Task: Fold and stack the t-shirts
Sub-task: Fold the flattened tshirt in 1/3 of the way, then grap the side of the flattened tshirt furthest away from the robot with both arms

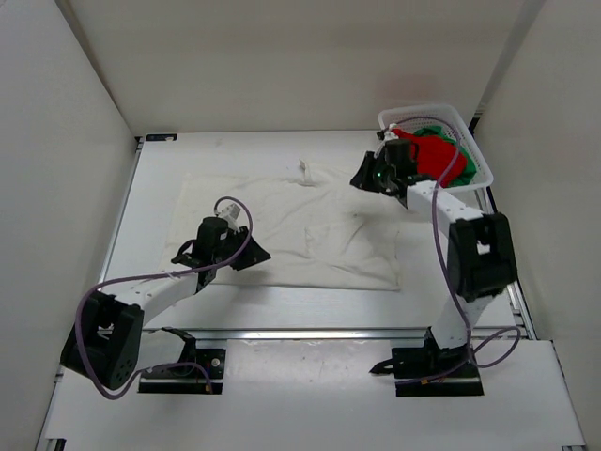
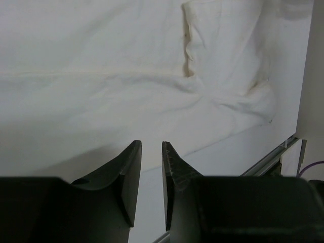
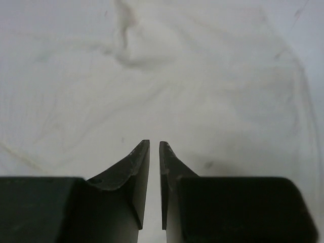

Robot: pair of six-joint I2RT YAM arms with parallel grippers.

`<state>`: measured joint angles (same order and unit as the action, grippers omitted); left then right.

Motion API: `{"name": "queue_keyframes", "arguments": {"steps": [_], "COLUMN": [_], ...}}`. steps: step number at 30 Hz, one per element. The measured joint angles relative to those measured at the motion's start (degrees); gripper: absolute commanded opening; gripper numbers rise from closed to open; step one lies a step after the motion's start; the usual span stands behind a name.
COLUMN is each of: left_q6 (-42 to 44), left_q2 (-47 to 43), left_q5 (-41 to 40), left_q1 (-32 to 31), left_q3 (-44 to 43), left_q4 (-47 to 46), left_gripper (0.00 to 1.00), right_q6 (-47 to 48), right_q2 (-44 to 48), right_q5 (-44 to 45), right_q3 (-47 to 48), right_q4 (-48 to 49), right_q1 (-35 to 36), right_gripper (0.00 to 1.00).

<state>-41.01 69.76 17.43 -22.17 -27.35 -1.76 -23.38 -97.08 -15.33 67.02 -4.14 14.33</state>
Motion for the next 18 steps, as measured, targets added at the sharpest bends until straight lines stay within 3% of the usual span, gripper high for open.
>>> {"name": "queue_keyframes", "arguments": {"steps": [5, 13, 16, 18], "left_q6": [-0.15, -0.11, -0.13, -0.15], "left_q2": [2.62, 3.17, 3.17, 3.19], "left_q5": [1.05, 1.31, 1.42, 1.51], "left_q1": [-2.32, -3.52, -3.54, -3.56], "left_q3": [1.07, 2.16, 2.19, 2.27], "left_q4": [-2.64, -3.37, -3.54, -3.91], "left_gripper": [0.33, 0.34, 0.33, 0.33], "right_q6": [1.18, 4.13, 4.92, 5.31], "right_q2": [-18.14, -40.06, -44.54, -47.36], "right_q5": [2.54, 7.76, 8.02, 8.09], "right_q3": [18.27, 45.53, 52.22, 57.02], "right_q4": [-1.4, -12.48, -16.92, -20.24], "right_q1": [-3.28, -4.24, -4.24, -4.09], "right_gripper": [0.19, 0.42, 0.42, 0.36]}}
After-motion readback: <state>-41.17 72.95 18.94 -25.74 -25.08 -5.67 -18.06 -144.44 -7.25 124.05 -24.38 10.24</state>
